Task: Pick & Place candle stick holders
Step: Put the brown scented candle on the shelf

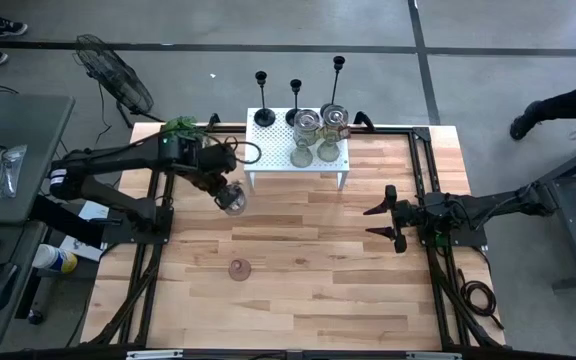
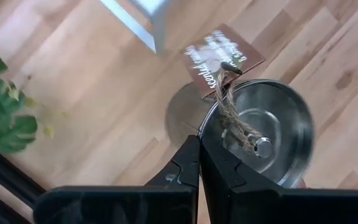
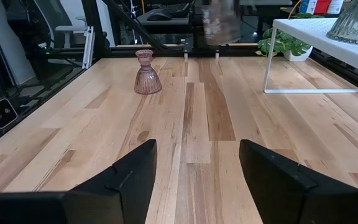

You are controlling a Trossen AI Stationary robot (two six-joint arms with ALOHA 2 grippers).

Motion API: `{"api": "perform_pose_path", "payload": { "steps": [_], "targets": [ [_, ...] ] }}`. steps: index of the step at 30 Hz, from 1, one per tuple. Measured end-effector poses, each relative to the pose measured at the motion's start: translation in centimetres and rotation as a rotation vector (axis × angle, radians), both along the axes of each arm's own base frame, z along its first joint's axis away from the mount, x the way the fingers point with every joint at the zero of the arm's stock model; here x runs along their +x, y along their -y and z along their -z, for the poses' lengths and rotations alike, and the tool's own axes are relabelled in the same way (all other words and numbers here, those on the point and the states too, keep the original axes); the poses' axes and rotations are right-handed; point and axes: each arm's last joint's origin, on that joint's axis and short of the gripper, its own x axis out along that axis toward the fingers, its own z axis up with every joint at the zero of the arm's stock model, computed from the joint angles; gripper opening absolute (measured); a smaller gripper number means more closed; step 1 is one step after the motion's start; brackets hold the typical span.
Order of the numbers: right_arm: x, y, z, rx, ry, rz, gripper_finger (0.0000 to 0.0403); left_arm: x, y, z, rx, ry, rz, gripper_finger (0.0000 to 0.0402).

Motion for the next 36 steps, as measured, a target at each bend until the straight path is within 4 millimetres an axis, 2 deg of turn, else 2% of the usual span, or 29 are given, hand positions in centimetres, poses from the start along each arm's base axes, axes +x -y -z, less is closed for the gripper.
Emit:
{"api": "perform_pose_path", "payload": {
  "steps": [6,18,22,28,36],
  "targets": [
    [0.0,0.0,0.0,0.0,0.0,0.0,0.0221,1.1,-2.1,-1.7,0.055,0.023,0.031,0.0],
    [0.0,0.0,0.0,0.0,0.0,0.0,0.0221,4.7,-6.4,-5.5,0.206,0.067,0.095,0.0],
    [0.0,0.0,0.0,0.0,0.0,0.0,0.0221,5.6,-7.6,-5.6,0.242,0.077,0.099,0.0001],
    [0.0,0.0,0.0,0.0,0.0,0.0,0.0221,6.3,-9.3,-4.8,0.233,0.07,0.099,0.0001],
    [0.0,0.0,0.0,0.0,0.0,0.0,0.0221,6.6,-10.4,-4.7,0.271,0.089,0.099,0.0001]
  ]
}}
